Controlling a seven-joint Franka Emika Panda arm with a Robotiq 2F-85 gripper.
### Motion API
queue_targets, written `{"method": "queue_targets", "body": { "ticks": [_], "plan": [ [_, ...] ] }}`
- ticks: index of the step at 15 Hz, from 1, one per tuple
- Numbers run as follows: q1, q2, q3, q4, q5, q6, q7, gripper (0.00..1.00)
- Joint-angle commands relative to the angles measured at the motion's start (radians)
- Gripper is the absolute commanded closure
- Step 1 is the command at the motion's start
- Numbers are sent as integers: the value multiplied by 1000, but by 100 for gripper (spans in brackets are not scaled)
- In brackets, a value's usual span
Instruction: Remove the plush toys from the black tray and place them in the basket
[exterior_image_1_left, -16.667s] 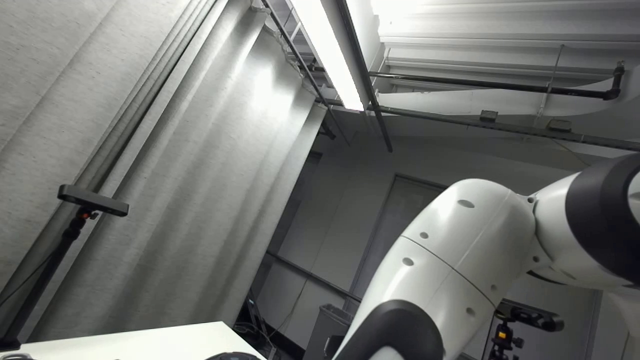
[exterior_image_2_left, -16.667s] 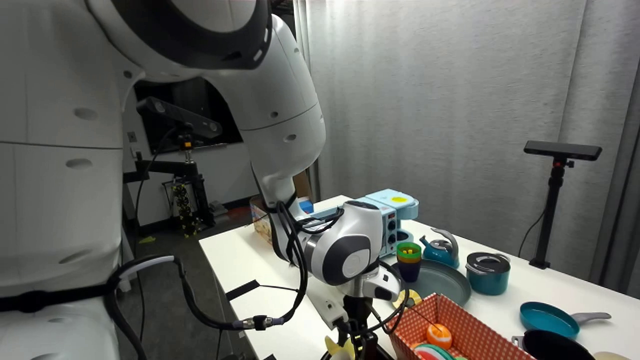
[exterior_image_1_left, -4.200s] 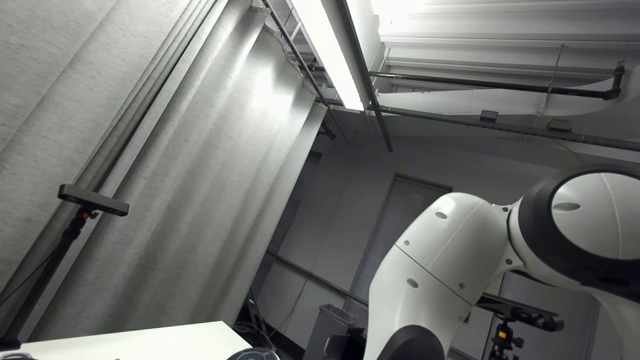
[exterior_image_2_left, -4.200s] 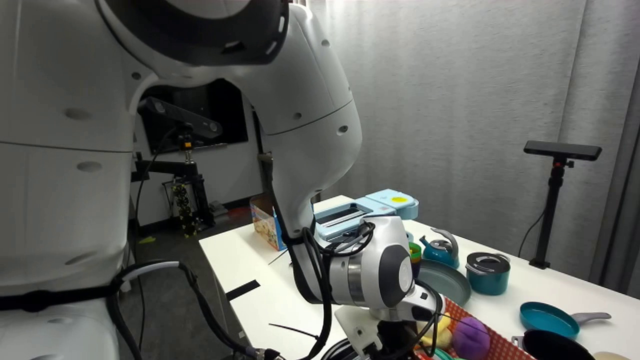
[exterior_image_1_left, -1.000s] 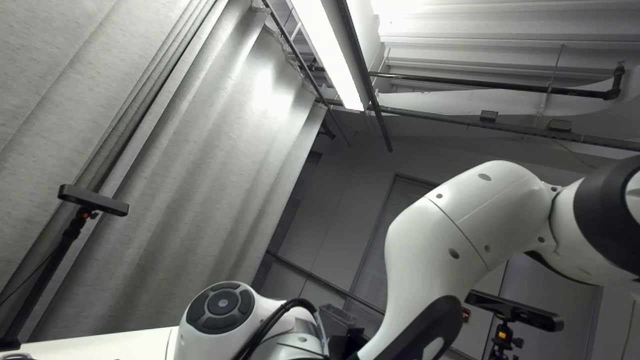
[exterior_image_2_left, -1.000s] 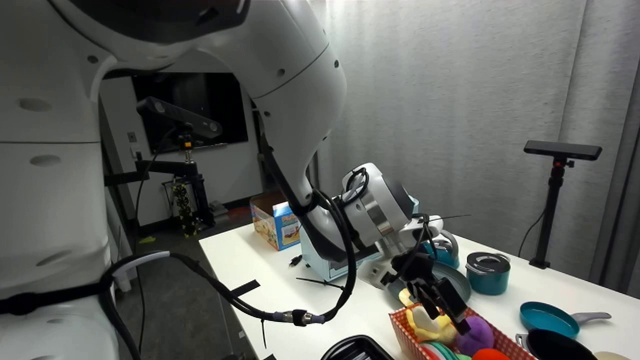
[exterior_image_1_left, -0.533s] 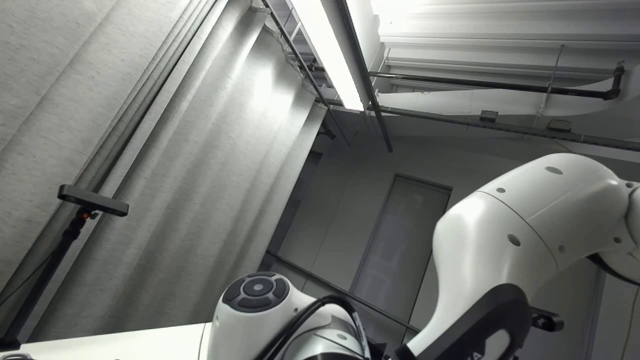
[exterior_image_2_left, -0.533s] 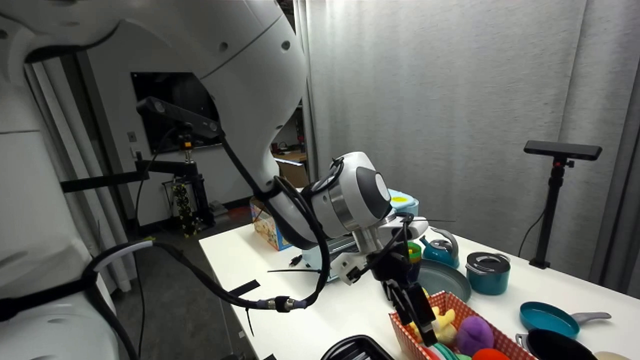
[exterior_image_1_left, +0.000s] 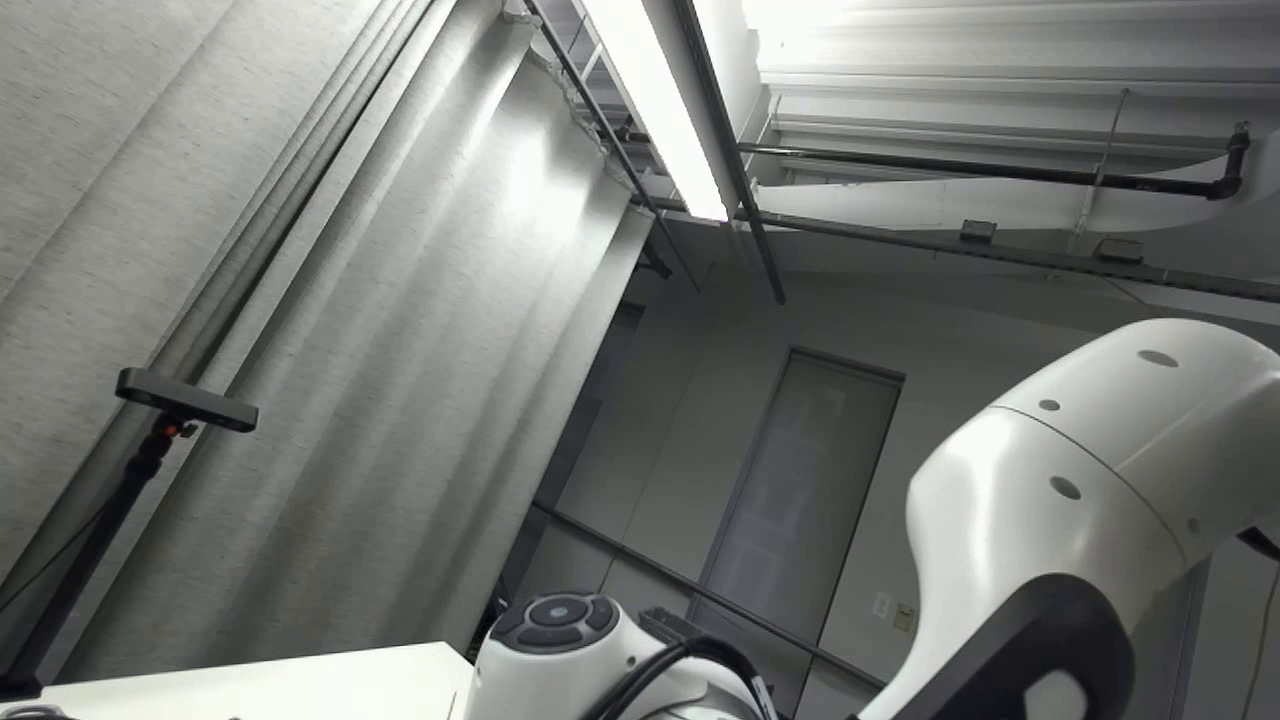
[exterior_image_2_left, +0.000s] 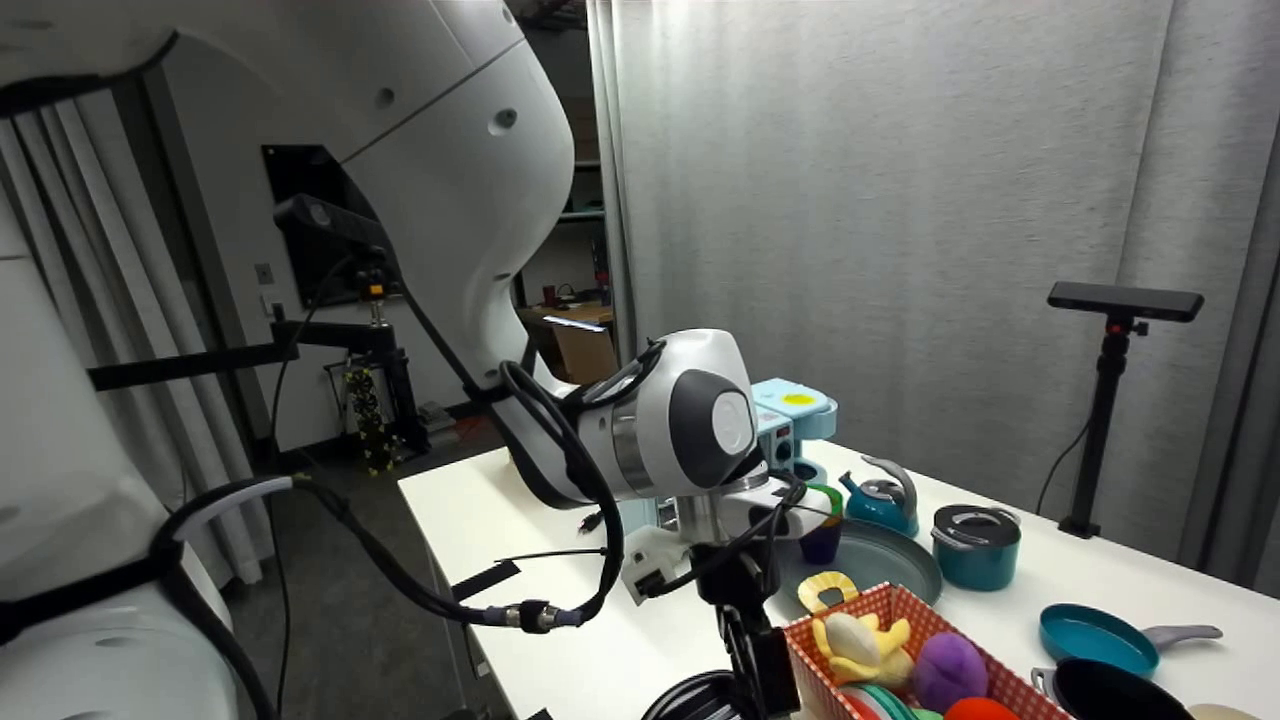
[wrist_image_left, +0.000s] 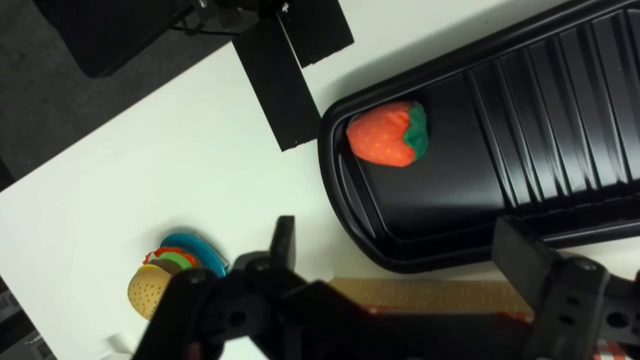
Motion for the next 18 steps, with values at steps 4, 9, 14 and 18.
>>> {"method": "queue_targets", "body": {
  "ticks": [4,9,14,18],
  "plan": [
    [-41,35,-7,-46,76,115,-49,0],
    [-63,108,-31,-49,69,192,-46,0],
    [-60,186,-63,-33,75,240,-57,0],
    [-46,254,-80,-8,82,281,-65,0]
  ]
}}
